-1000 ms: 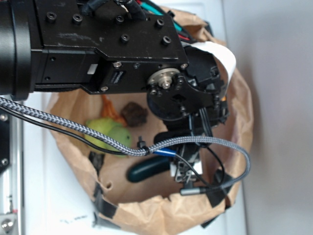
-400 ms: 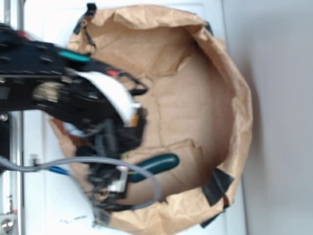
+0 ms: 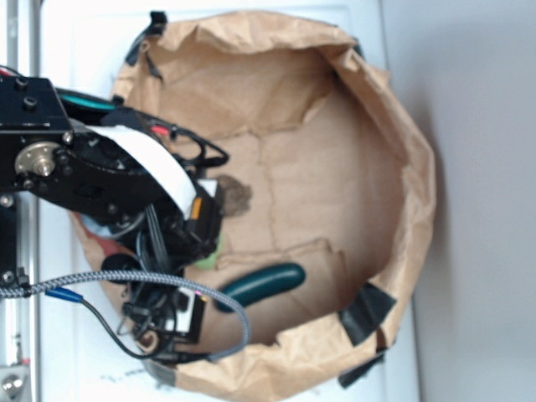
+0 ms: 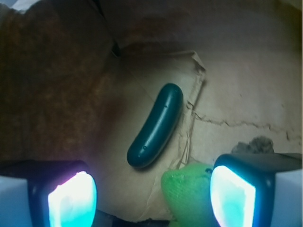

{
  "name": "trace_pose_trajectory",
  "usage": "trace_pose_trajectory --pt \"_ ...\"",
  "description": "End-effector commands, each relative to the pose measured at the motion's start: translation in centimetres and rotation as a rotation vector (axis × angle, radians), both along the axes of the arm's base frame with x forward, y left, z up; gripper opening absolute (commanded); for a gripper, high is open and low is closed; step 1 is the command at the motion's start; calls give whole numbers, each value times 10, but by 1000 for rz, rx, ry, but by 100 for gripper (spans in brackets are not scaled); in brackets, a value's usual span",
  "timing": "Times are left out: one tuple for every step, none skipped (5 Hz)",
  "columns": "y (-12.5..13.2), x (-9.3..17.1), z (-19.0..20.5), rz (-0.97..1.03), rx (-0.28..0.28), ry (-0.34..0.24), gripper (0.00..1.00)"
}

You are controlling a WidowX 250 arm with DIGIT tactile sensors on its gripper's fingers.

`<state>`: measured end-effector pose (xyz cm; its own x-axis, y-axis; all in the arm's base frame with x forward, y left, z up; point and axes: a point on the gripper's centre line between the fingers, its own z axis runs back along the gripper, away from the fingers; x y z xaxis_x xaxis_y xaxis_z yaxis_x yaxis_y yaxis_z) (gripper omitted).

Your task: Grab the plastic pickle.

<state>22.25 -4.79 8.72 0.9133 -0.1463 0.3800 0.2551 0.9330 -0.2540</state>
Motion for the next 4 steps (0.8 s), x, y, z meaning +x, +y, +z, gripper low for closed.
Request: trace_pose_trajectory --pt "-3 34 13 202 84 137 100" --pt "-6 43 3 204 124 168 100" --pt "-7 54 -21 227 157 174 100" --pt "-10 58 -43 241 191 190 100"
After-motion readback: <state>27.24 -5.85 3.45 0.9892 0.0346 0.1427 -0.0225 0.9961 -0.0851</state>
